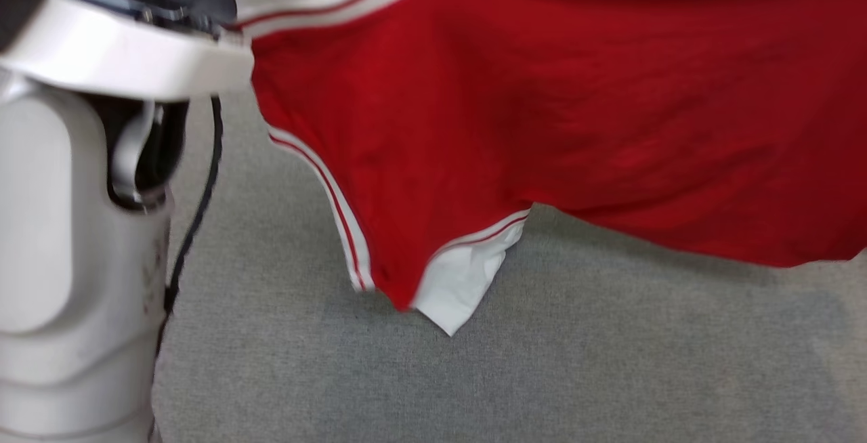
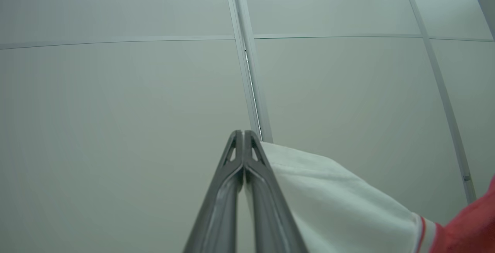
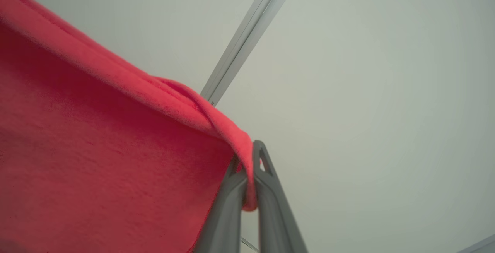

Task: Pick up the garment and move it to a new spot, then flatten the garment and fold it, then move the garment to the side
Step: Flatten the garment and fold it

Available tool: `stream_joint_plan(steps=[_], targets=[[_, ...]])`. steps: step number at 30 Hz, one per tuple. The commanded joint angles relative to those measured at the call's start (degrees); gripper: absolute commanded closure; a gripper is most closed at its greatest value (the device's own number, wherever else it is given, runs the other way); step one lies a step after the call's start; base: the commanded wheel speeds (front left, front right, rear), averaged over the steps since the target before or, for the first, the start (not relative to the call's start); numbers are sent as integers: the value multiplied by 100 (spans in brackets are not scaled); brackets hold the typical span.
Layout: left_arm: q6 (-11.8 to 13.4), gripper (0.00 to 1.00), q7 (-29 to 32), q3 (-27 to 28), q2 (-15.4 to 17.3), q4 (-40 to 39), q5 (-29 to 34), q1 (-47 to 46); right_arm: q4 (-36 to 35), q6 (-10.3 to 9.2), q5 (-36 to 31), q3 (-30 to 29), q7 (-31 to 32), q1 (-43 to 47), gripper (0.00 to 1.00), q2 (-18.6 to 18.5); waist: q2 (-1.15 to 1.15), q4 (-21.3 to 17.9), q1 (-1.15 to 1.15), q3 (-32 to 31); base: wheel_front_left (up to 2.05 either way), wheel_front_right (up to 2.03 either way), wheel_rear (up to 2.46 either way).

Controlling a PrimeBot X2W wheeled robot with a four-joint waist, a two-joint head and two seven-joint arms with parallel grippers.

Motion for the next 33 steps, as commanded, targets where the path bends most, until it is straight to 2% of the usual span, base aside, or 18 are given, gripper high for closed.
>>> stream_joint_plan(steps=[1, 6, 12, 17, 18, 22, 27, 31, 33], targets=[[-19, 100, -5, 3, 34, 150, 30, -356, -19, -12, 116, 69, 31, -323, 100, -84, 0, -30, 0, 707, 0, 0, 0], [-40, 100, -129, -16, 153, 1080, 219, -1785, 276, -13, 374, 682, -129, -1923, 100, -93, 0, -104, 0, 1669, 0, 0, 0], [230, 100, -946, 228, 123, 2486, 366, -3531, 1647, -12, 9, 1379, -1126, -4157, 100, 689, 0, -161, 0, 2263, 0, 0, 0], [429, 100, -1427, 397, 75, 3053, 455, -4457, 2887, -12, -372, 1702, -2088, -5186, 100, 1287, 0, -171, 0, 2386, 0, 0, 0], [429, 100, -1427, 397, 75, 3053, 455, -4457, 2887, -12, -372, 1702, -2088, -5186, 100, 1287, 0, -171, 0, 2386, 0, 0, 0], [397, 100, -1482, 486, 19, 2889, 568, -4639, 3723, -12, -431, 1749, -2680, -5342, 100, 1654, 0, -148, 0, 2421, 0, 0, 0], [219, 100, -1470, 475, -67, 2599, 709, -4019, 4378, -12, -167, 2003, -3106, -4866, 100, 1845, 0, -76, 0, 2410, 0, 0, 0], [-45, 100, -1472, 156, -35, 2655, 706, -3326, 4694, -12, 179, 2302, -3250, -4253, 100, 1929, 0, -5, 0, 2269, 0, 0, 0], [-117, 100, -1472, -172, 97, 2645, 742, -2890, 4787, -12, 259, 2555, -3307, -3885, 100, 1960, 0, 20, 0, 2157, 0, 0, 0]])
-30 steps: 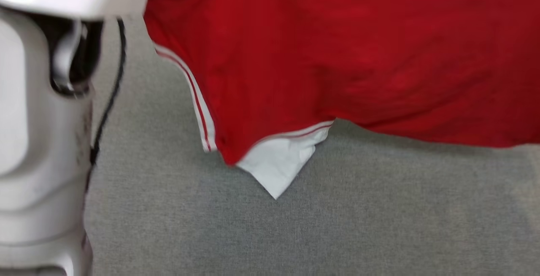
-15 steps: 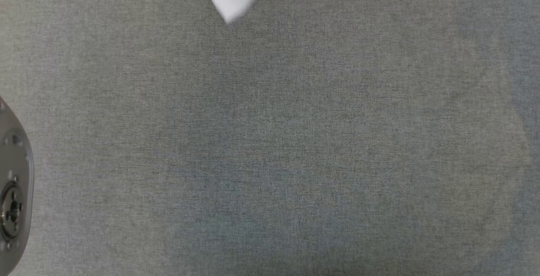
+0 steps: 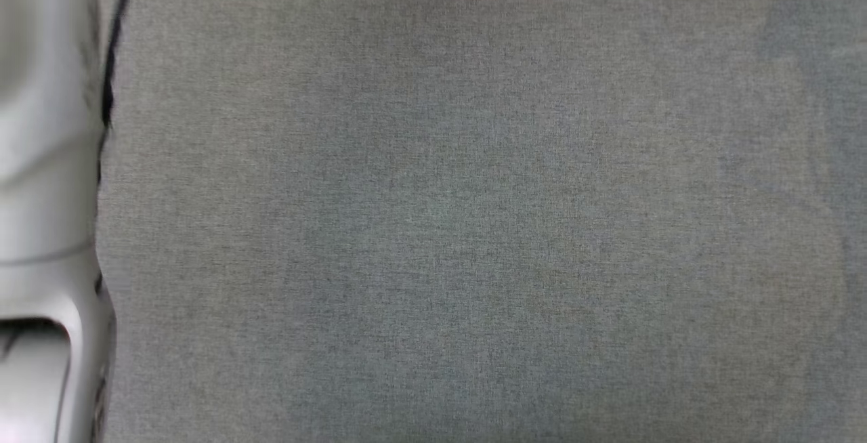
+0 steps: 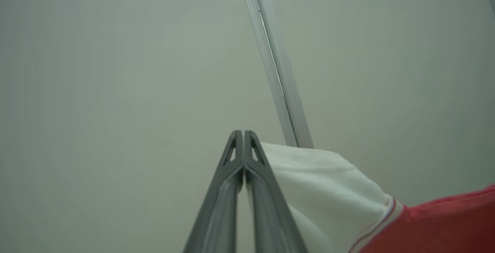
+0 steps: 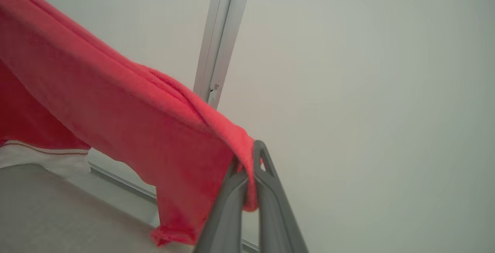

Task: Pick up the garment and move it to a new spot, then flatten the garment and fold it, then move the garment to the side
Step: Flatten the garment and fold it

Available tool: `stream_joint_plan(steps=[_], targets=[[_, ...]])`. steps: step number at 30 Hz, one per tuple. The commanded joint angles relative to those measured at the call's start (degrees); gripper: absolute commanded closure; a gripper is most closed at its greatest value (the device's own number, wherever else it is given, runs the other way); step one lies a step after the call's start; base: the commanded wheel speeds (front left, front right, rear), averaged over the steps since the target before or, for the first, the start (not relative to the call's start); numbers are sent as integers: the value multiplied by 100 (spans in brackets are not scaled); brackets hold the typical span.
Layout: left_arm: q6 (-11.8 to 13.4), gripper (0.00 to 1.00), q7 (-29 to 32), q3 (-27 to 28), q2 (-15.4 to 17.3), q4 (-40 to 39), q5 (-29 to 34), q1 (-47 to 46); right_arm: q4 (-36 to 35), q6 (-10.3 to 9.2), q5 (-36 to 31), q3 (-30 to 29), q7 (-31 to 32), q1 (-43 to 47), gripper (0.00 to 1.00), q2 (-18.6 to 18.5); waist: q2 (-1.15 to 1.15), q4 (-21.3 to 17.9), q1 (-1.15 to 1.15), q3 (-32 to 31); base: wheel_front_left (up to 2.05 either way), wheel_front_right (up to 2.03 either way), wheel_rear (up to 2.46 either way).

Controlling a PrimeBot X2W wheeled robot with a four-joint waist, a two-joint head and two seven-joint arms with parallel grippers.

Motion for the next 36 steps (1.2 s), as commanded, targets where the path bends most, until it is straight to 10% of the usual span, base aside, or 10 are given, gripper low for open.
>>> stream_joint_plan(steps=[1, 16, 36], targets=[[-29, 100, -1, -9, 94, -34, -24, 174, 31, -12, 92, 50, -47, 168, 100, 16, 0, 34, 0, -111, 0, 0, 0], [-33, 100, -1, -2953, 1896, -392, -1097, 3073, 124, -12, 914, 2002, -23, 2390, 100, -42, 0, 82, 0, -1302, 0, 0, 0], [-35, 100, 207, -6044, 3058, -195, -2608, 3908, -538, -12, 897, 2844, 525, 3401, 100, -452, 0, -37, 0, -2188, 0, 0, 0]])
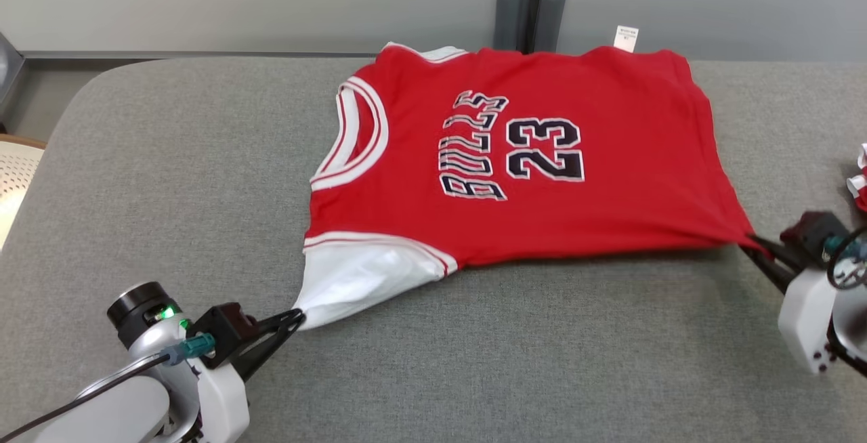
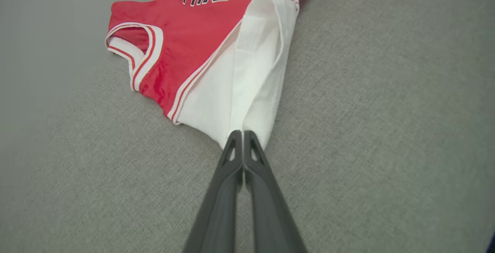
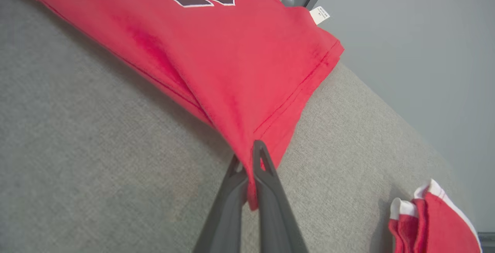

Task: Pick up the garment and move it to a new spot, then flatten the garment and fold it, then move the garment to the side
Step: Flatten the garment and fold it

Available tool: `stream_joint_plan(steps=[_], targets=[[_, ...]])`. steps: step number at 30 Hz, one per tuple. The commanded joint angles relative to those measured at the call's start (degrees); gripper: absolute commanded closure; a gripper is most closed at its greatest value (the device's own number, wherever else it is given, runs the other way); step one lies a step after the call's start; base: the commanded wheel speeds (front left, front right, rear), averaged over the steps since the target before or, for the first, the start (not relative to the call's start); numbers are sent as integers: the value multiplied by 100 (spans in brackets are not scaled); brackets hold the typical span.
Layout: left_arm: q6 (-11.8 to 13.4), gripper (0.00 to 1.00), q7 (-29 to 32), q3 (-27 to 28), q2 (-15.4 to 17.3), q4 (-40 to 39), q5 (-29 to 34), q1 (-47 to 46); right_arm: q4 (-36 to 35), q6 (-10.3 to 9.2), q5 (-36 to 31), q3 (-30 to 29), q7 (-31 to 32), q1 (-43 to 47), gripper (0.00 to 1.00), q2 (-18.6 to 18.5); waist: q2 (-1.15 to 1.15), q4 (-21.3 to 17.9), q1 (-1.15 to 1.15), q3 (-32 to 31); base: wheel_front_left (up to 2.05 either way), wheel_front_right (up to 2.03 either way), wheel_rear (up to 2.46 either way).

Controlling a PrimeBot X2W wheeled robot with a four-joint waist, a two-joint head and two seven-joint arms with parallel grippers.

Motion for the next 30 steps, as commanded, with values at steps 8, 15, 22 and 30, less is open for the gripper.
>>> stream_joint_plan(steps=[8, 15, 22, 30], targets=[[1, 100, 422, -241, 397, -570, -391, 245, -898, -12, -97, 11, 465, 648, 100, -439, 0, 53, 0, -173, 0, 0, 0], [1, 100, 861, -267, 595, -1200, -768, 586, -1882, -12, 15, 13, 1103, 1000, 100, -972, 0, 22, 0, -283, 0, 0, 0], [1, 100, 1593, -269, 887, -2019, -1197, 924, -3179, -12, 109, 16, 1990, 1462, 100, -1636, 0, 4, 0, -475, 0, 0, 0], [1, 100, 2120, -266, 1212, -2653, -1475, 1131, -3694, -12, 229, 13, 2418, 1687, 100, -2044, 0, -31, 0, -556, 0, 0, 0]])
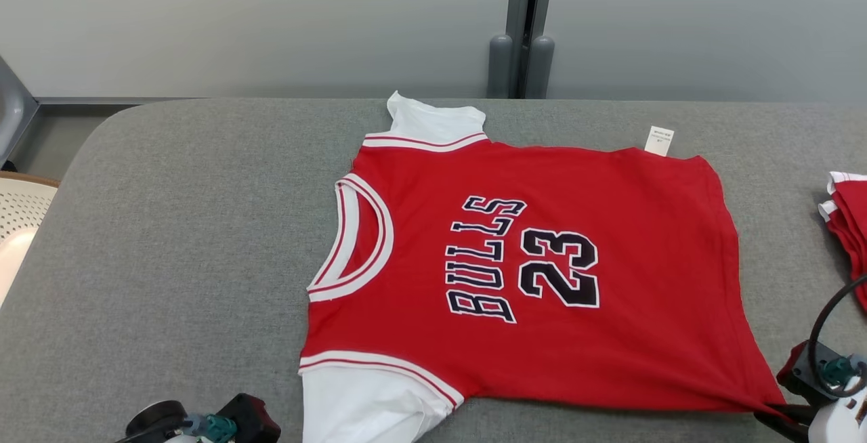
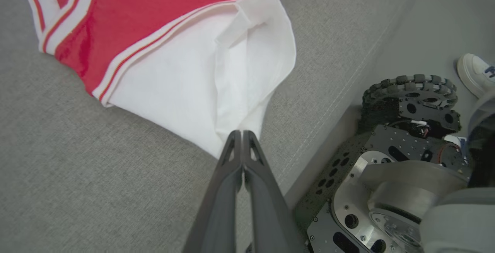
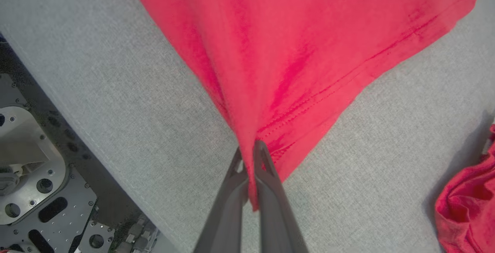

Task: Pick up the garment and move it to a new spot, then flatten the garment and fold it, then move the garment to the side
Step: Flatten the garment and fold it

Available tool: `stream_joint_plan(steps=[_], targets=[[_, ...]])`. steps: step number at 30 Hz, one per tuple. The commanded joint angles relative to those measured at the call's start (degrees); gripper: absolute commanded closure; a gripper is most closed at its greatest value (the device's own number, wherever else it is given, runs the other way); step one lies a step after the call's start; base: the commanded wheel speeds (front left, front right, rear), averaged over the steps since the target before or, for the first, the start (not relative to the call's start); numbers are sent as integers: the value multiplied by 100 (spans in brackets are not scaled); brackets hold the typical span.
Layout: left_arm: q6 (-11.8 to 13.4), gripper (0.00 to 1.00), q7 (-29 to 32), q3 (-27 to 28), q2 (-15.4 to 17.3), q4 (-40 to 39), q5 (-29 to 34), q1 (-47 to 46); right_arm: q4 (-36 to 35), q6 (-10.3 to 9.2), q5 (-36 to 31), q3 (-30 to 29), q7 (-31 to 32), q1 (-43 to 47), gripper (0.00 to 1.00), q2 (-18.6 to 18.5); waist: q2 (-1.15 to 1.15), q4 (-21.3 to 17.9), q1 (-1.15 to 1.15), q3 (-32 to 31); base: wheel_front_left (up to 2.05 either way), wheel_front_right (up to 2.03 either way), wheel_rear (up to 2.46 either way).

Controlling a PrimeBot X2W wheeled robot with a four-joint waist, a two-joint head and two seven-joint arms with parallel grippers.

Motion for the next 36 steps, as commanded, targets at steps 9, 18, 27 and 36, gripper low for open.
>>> stream_joint_plan(steps=[9, 18, 27, 36], targets=[[1, 100, 31, 16, 200, -228, -244, -144, -31, -11, 243, 3, -100, -54, 100, -125, 0, -8, 0, 54, 0, 0, 0], [1, 100, -349, 72, 153, 109, -5, -1006, 183, -12, 342, 4, -438, -531, 100, -46, 0, -80, 0, 171, 0, 0, 0], [78, 100, -763, 396, -368, 1084, 423, -1994, 582, -12, 69, -1, -556, -889, 100, 177, 0, -193, 0, 451, 0, 0, 0], [14, 100, -737, 276, -1044, 2282, 789, -2709, 895, -12, -79, 2, -548, -1177, 100, 554, 0, -340, 0, 733, 0, 0, 0]])
